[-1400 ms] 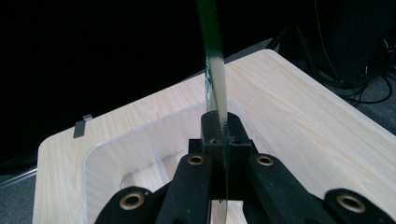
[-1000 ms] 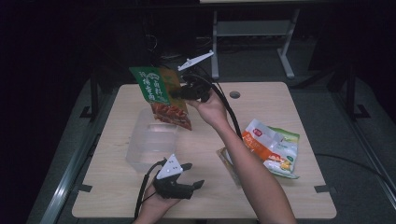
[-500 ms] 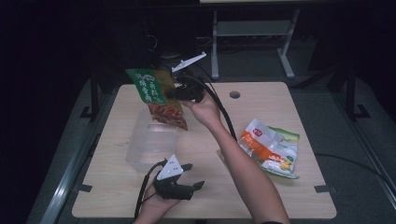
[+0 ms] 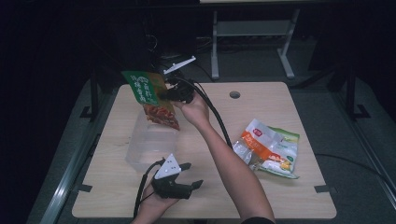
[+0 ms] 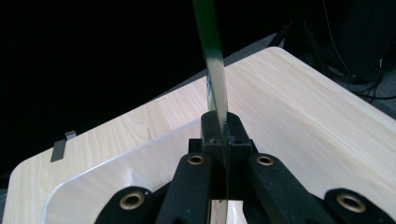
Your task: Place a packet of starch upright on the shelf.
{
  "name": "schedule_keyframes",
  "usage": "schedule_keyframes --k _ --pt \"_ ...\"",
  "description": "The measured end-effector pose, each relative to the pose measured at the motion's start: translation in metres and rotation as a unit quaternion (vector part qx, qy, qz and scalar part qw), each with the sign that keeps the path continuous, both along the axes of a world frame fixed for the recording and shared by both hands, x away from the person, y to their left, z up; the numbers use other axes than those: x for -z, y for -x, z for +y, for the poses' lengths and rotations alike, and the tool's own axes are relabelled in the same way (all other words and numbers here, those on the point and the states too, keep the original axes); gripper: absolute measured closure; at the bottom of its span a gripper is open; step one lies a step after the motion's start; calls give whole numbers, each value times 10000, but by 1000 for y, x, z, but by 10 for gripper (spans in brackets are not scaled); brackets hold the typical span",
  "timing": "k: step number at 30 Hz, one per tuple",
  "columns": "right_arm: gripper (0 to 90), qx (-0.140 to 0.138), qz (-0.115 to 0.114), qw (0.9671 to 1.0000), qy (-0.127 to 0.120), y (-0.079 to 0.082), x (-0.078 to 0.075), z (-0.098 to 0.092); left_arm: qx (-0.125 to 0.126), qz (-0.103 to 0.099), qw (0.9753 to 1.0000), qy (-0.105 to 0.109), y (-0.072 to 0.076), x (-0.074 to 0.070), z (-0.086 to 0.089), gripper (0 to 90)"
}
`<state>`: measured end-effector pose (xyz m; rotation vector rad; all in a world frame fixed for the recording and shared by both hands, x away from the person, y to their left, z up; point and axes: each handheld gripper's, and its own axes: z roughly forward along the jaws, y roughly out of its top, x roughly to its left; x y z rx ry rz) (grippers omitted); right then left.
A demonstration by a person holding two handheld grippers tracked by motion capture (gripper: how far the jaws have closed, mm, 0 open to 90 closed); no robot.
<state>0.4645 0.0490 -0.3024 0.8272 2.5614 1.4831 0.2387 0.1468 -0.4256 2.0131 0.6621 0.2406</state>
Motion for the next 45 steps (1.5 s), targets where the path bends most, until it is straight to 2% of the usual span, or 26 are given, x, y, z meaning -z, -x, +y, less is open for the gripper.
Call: schedule_keyframes --k 6,10,14,15,18,24,28,32,36,39,45 --pt "899 83 90 9999 -38 -4 18 3 -14 -46 10000 -29 1 -1 1 277" --pt "900 112 132 9997 -166 -5 28 1 -42 -54 10000 -10 1 -1 2 278" --pt "899 117 155 9998 -82 -6 34 1 -22 -48 10000 -41 1 -1 1 277" --pt "898 103 181 9998 16 -6 39 2 -1 -62 10000 -37 2 -1 0 278" --pt "898 88 207 9997 -77 -7 44 -2 0 -62 10000 -65 2 -1 0 278" --pt "896 70 191 9998 -12 -7 50 -10 -26 -32 10000 -83 1 0 1 278" --pt "892 83 235 9997 -69 -9 51 -13 -45 -34 10000 -58 1 1 0 277" --pt "812 69 163 9998 93 -8 49 -13 -5 -18 10000 -87 0 1 -1 277" --pt "681 106 265 9993 250 -7 45 -19 -3 13 10000 -97 0 1 -2 276" --pt "617 154 274 9991 299 -5 42 -27 -30 8 10000 -85 -1 1 -2 276" --pt "575 201 283 9986 409 -1 37 -40 -81 39 9999 -60 -2 1 -1 276"
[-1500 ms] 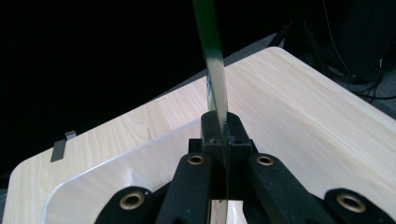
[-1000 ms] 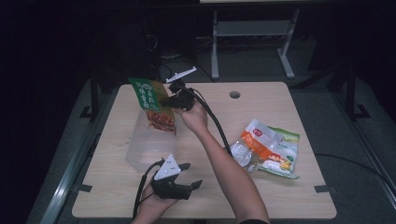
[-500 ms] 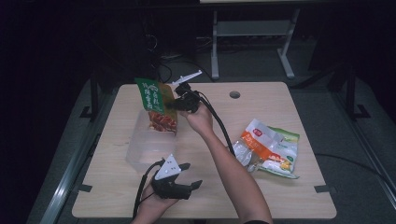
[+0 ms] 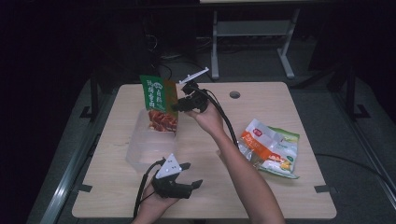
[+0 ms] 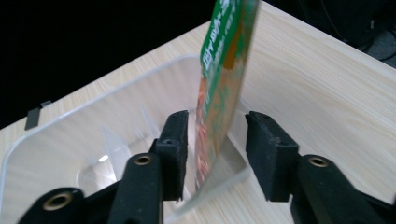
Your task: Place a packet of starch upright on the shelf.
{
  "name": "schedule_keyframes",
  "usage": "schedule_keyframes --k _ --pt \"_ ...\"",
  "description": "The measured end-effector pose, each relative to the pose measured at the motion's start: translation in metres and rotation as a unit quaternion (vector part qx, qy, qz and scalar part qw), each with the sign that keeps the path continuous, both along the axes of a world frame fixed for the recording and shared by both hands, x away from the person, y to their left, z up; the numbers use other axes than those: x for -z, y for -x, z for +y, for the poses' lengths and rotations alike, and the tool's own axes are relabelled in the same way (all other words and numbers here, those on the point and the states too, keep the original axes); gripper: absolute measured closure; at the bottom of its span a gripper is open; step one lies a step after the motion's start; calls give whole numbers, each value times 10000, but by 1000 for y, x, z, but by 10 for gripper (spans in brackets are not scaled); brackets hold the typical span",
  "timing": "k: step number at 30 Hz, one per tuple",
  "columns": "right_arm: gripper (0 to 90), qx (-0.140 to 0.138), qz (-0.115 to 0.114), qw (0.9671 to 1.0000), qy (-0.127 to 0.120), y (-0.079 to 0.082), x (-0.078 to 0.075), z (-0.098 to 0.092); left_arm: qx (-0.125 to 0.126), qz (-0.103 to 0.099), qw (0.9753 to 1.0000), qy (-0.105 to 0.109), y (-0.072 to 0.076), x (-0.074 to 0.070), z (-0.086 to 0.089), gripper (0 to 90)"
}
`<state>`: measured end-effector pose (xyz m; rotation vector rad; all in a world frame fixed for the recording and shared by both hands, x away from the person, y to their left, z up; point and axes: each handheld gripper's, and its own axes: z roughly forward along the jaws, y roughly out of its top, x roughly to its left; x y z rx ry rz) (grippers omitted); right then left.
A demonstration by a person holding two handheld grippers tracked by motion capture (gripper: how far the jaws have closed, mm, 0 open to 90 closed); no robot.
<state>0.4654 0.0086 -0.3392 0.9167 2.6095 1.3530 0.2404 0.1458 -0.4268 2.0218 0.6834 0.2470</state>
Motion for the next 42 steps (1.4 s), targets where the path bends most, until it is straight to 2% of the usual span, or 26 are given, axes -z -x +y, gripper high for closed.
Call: schedule_keyframes --k 10,13,15,20,21,27,36,38,42 --pt "523 59 222 9997 -39 19 -1 -38 -1 34 10000 -27 -3 1 -2 276" --pt "515 71 216 9997 -42 25 -2 -48 57 -9 9999 -99 -4 1 -3 276" --pt "508 78 213 9997 -25 28 -3 -56 53 37 9999 -110 -3 2 -5 276" --pt "488 188 275 9994 3 38 -8 -75 44 27 10000 -70 -2 2 -6 275" --pt "486 172 226 9996 26 38 -8 -79 36 28 10000 -76 -2 2 -5 276" --pt "471 386 312 9987 105 49 -10 -105 23 26 10000 -63 -2 1 -4 274" --pt "461 655 448 9967 180 68 -3 -143 59 1 10000 -55 -2 1 -4 274" --pt "454 710 515 9960 148 72 -1 -151 54 22 10000 -18 -2 1 -5 273" --pt "451 731 503 9960 101 79 2 -163 56 20 10000 -53 -2 1 -5 272"
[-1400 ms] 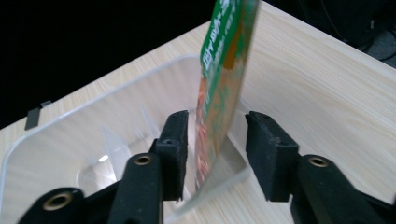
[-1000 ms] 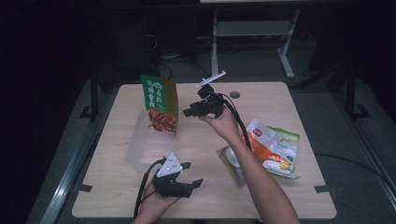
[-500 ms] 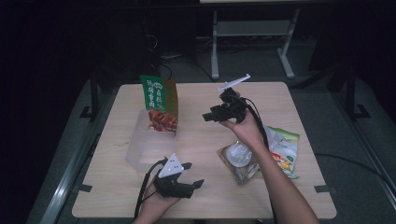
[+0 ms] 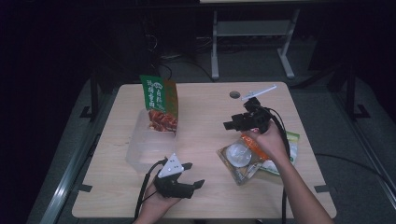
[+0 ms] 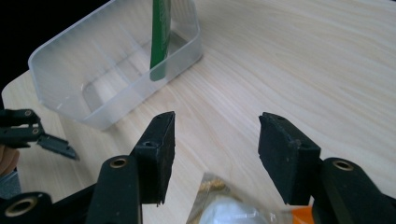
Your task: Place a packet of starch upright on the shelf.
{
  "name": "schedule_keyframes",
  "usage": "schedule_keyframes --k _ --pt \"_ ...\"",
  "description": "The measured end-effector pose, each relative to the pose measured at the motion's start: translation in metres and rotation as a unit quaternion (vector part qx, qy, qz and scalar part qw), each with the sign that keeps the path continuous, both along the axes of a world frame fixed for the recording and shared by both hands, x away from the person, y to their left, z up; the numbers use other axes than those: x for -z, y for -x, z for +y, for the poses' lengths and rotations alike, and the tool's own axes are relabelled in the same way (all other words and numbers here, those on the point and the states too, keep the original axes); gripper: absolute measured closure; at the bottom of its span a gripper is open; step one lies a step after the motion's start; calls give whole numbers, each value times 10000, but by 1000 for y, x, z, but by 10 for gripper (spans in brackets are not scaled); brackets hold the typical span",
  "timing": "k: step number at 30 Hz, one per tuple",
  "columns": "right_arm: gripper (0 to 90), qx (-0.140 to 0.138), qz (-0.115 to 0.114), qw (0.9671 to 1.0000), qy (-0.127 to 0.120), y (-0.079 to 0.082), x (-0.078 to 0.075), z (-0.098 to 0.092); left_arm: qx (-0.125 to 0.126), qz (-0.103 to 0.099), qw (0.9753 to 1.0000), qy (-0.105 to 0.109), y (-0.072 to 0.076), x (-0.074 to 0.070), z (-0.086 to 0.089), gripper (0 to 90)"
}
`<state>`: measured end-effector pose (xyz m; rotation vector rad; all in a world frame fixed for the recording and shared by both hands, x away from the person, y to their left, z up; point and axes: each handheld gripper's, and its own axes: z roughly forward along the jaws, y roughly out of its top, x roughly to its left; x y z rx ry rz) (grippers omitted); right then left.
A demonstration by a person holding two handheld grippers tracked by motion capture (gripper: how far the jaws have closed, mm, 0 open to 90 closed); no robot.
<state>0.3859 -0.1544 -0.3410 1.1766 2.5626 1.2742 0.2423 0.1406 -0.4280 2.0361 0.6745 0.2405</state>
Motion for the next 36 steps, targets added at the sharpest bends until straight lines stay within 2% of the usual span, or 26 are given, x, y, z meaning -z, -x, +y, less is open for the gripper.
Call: schedule_keyframes --k 21,36 --pt "429 318 260 9991 44 50 28 -57 45 40 10000 -26 2 3 -7 264" --pt "436 611 459 9971 26 87 53 -97 81 35 9999 -59 4 5 -12 264"
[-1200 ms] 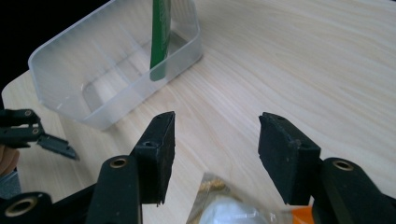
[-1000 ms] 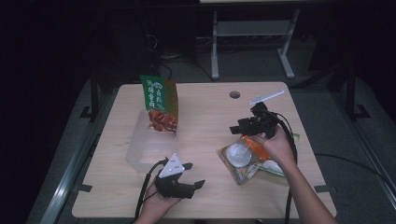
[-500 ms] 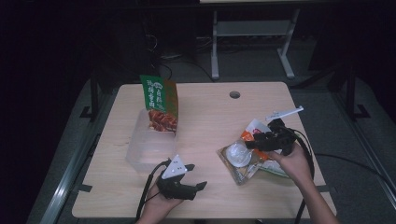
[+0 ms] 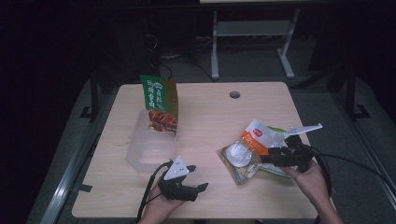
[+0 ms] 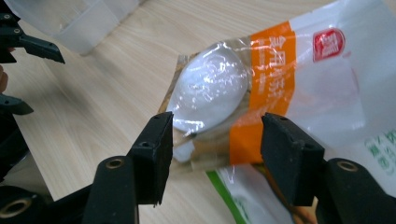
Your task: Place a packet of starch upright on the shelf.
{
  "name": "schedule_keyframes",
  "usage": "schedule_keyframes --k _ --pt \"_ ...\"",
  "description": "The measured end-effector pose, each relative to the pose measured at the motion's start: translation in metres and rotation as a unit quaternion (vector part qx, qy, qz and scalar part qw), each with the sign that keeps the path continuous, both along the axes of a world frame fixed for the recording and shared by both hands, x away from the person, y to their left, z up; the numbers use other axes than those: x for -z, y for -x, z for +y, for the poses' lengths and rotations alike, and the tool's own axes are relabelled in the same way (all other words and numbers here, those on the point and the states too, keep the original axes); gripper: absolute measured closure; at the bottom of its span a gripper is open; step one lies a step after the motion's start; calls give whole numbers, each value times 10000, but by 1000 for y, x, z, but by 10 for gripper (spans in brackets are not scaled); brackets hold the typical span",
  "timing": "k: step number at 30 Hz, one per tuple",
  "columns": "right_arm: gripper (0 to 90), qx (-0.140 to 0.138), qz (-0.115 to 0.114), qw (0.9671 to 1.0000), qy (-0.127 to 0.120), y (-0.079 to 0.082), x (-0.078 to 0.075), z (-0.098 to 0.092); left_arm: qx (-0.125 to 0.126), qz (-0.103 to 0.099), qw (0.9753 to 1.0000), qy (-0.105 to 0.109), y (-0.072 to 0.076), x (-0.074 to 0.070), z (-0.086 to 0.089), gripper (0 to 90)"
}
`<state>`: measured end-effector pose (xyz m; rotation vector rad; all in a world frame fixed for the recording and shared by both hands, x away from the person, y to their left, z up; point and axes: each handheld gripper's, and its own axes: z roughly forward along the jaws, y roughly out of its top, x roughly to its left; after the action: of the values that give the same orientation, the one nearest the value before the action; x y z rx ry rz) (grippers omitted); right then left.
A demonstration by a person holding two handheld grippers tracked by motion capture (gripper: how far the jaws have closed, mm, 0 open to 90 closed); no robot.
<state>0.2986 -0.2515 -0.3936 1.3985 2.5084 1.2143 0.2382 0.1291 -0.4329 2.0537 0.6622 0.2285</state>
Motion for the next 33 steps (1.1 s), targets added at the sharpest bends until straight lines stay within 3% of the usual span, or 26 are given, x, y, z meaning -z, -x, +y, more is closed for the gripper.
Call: schedule_keyframes --k 19,33 --pt "434 388 67 9992 99 9 9 -17 19 19 10000 -26 1 0 -1 263" --pt "440 628 245 9977 114 -21 21 -4 42 15 10000 -49 1 0 -2 264"
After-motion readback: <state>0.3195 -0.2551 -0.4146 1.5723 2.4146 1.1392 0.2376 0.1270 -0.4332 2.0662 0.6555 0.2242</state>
